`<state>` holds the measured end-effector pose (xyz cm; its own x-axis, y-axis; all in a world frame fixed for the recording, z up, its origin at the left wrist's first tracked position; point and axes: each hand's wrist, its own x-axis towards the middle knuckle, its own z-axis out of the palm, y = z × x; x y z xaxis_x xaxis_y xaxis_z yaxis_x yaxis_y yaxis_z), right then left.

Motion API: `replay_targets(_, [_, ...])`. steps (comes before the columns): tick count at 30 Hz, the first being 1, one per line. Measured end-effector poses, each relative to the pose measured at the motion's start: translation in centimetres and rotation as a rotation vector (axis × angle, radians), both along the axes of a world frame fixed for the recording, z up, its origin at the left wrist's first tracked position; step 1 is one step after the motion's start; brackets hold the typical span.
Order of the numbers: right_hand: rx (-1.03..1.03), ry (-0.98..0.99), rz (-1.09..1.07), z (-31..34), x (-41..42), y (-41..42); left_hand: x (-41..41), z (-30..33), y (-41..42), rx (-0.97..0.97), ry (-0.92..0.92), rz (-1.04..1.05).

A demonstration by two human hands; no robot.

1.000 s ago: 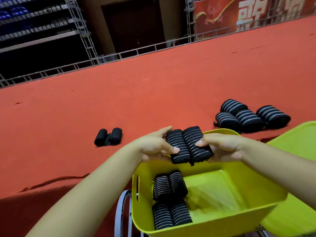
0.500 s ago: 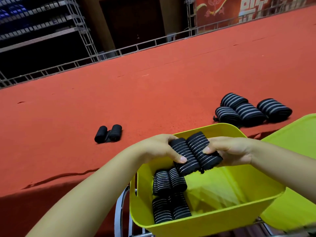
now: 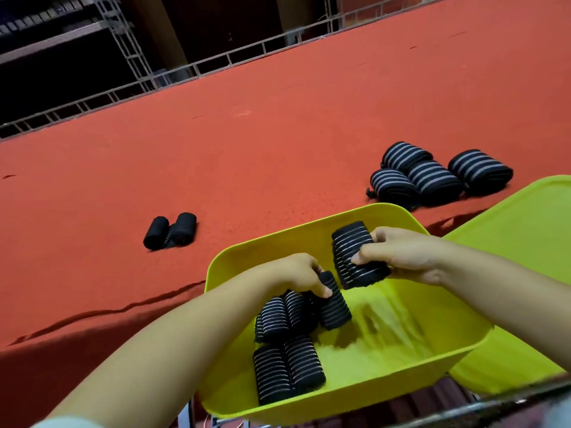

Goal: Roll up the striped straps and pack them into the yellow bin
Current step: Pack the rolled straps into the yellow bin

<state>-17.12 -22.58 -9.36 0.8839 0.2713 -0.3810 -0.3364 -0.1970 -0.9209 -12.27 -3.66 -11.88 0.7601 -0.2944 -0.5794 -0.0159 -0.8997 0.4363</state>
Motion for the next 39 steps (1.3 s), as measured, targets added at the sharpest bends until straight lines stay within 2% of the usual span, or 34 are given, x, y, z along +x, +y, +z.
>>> replay_targets(6, [0.025,-0.005,0.014,-0.4,0.0,-0.3,1.2,-3.9,-1.4,0.213,-0.066,-0.157])
replay_targets(18, [0.096,0.017,0.000,-0.6,0.3,-0.2,2.4,-5.7,-1.5,0.148,-0.126,-0.256])
replay_targets(22, [0.114,0.024,0.028,-0.5,0.2,-0.1,1.4,-5.8,-1.8,0.260,-0.238,-0.347])
replay_targets(27, [0.122,0.043,-0.007,-0.6,0.2,-0.3,-0.7,-5.5,-2.1,0.415,-0.423,-0.362])
replay_targets(29, [0.113,0.047,0.001,-0.7,0.3,-0.2,-1.3,-5.3,-2.4,0.438,-0.567,-0.454])
replay_targets(31, [0.104,0.046,0.008,-0.8,0.3,-0.3,-1.6,-5.2,-2.5,0.376,-0.654,-0.612])
replay_targets(33, [0.096,0.040,0.017,-0.8,0.3,-0.3,-1.7,-5.4,-2.3,0.341,-0.610,-0.799])
replay_targets(35, [0.102,0.048,0.002,-0.9,0.2,-0.5,-2.0,-5.5,-2.3,0.458,-0.554,-0.946])
replay_targets(37, [0.104,0.046,0.005,-1.0,0.1,-0.6,-2.2,-5.7,-2.3,0.558,-0.584,-0.996])
replay_targets(39, [0.091,0.042,0.008,-1.1,0.1,-0.7,-2.1,-5.8,-2.2,0.589,-0.589,-0.947])
